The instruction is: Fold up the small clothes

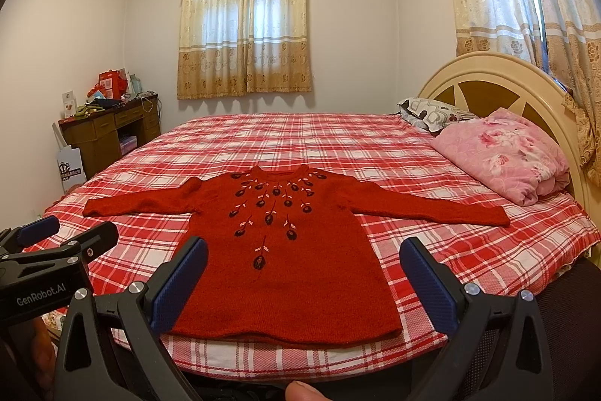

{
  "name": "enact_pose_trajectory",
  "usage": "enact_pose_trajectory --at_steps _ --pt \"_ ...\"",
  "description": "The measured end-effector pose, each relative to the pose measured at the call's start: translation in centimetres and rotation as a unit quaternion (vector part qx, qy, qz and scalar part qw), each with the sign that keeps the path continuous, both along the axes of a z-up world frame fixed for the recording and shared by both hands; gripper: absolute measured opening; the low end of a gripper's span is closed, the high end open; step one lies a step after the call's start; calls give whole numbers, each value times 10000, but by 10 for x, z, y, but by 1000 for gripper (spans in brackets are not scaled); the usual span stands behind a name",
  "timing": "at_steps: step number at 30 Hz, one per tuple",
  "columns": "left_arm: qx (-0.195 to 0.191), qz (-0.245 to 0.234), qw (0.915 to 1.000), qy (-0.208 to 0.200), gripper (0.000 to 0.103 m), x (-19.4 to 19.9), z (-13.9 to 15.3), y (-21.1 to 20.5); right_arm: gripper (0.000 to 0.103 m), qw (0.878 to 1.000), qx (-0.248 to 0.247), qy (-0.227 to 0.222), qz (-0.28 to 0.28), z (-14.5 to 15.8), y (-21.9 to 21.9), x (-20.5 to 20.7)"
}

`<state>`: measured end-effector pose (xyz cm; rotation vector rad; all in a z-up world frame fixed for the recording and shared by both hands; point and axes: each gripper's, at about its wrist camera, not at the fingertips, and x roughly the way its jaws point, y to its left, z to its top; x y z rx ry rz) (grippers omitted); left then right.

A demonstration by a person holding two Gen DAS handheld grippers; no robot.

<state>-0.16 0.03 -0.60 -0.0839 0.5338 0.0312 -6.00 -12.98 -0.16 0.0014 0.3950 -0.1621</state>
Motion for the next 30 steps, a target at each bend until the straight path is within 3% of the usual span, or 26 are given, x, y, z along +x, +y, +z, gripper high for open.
enact_pose_trajectory --at_steps 30 --pt "-187 -57 9997 149 103 5 -3 -1 102 9998 -40 125 134 -9 2 7"
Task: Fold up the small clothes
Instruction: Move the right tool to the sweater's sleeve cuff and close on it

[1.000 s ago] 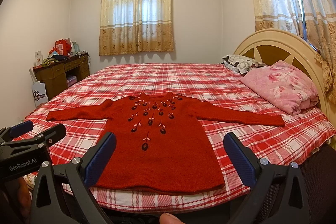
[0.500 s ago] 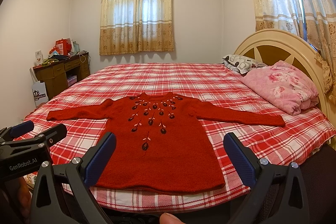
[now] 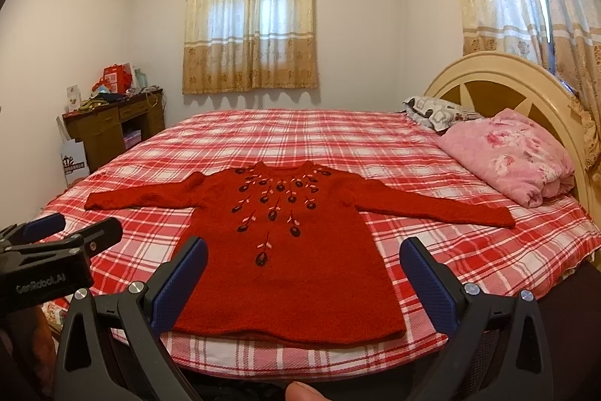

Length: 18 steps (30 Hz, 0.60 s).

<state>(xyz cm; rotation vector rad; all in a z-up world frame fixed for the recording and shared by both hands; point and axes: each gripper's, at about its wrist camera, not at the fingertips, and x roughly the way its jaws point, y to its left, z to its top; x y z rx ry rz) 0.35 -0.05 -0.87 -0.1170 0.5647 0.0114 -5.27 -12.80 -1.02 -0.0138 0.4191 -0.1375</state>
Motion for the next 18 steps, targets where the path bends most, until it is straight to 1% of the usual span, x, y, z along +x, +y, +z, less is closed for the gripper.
enact_pose_trajectory --at_steps 5,7,9,11,13,15,18 --pt "-59 -73 9999 122 103 9 -6 6 102 9999 54 93 119 -10 -6 10" --pt "-10 -132 9998 167 103 15 -8 7 102 9997 86 162 163 -14 -12 17" --pt "17 -202 9997 128 103 21 -10 10 102 9995 167 216 128 -20 -22 25" --pt "77 -225 9996 130 103 28 -13 11 102 9988 218 395 164 -28 -30 35" --pt "-2 -387 9991 183 103 39 -18 13 102 9982 256 521 173 -36 -38 44" --pt "-5 -427 9987 264 103 52 -23 14 102 9965 363 733 168 -46 -52 56" --pt "56 -471 9984 303 103 69 -30 16 102 9946 437 938 -9 -59 -77 74"
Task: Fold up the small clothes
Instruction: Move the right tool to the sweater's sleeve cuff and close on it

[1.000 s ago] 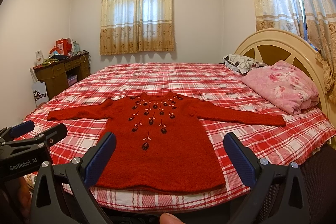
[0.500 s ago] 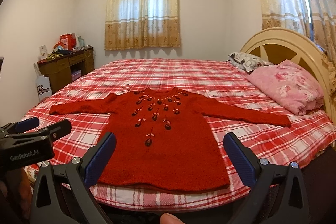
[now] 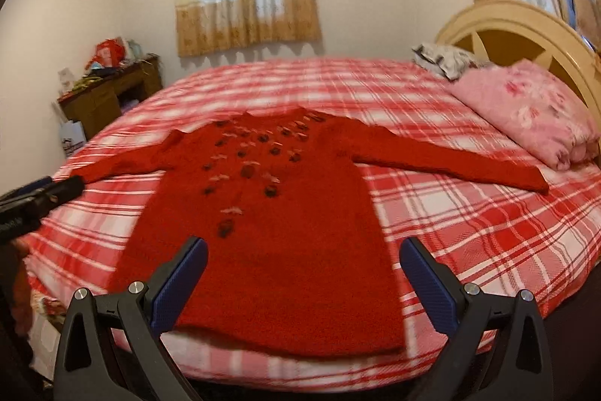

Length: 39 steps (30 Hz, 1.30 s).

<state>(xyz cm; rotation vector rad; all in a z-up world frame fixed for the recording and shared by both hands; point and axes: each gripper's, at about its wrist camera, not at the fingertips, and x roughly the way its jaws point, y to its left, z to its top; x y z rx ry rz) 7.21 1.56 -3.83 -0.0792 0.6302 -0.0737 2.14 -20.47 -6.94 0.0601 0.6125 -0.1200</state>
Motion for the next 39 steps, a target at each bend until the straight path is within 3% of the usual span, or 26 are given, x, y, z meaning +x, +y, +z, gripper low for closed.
enact_pose_trajectory --at_steps 7,10,13,15,22,30,34,36,39 --pt "444 -4 9989 121 103 51 -17 -5 102 9936 356 565 -911 -23 -105 45" --pt "604 -79 9980 138 103 77 -26 -10 102 9866 508 589 -1433 -23 -152 55" --pt "751 -47 9969 229 103 106 -36 -12 99 9764 652 604 -1970 -18 -206 64" --pt "780 -8 9964 323 103 125 -44 -11 87 9699 717 661 -2232 -16 -233 69" --pt "850 238 9949 491 103 163 -60 -1 80 9426 985 820 -3084 -8 -329 85" --pt "749 640 9931 634 103 182 -69 33 67 9229 976 1278 -3500 -18 -390 110" --pt "706 760 9923 682 103 187 -72 40 60 9218 991 1492 -3438 -30 -389 121" --pt "679 778 9921 706 103 188 -74 43 35 9253 846 1568 -3348 -33 -384 128" --pt "643 769 9921 748 103 192 -75 44 10 9280 859 1601 -3253 -33 -381 132"
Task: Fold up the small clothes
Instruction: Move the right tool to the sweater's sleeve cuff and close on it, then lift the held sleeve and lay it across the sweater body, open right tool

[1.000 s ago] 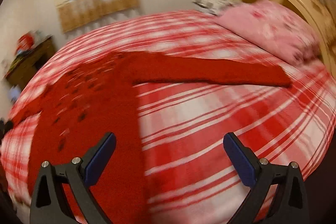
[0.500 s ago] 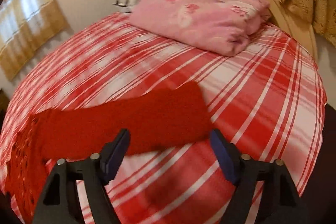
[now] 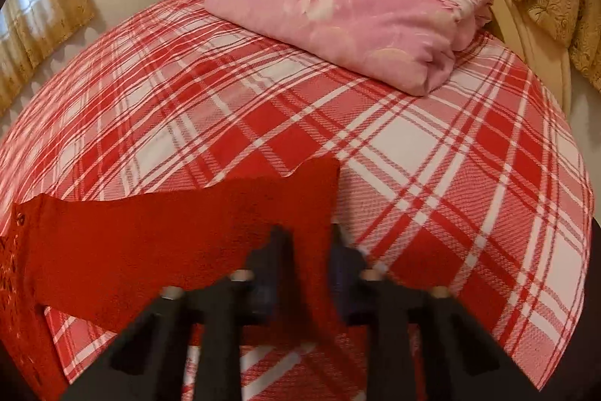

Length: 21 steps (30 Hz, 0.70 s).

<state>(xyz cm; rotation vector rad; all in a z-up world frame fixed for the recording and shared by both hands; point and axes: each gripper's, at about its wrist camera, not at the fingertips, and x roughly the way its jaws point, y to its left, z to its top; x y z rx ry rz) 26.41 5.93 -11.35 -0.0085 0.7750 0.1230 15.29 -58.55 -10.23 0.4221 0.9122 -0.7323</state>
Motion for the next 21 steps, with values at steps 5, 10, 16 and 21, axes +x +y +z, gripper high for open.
enact_pose_trajectory --at_steps 5,10,16,21 --pt "-30 35 10000 -4 103 -1 1 7 8 9994 139 -237 207 11 9 5" --pt "-102 153 9998 -34 103 -3 3 22 8 9976 76 -544 419 38 27 13" --pt "-67 305 9994 -128 103 -8 7 42 8 9918 -134 -899 895 83 64 35" --pt "-83 455 9988 -153 103 -12 6 60 8 9846 -344 -1118 1301 118 100 60"
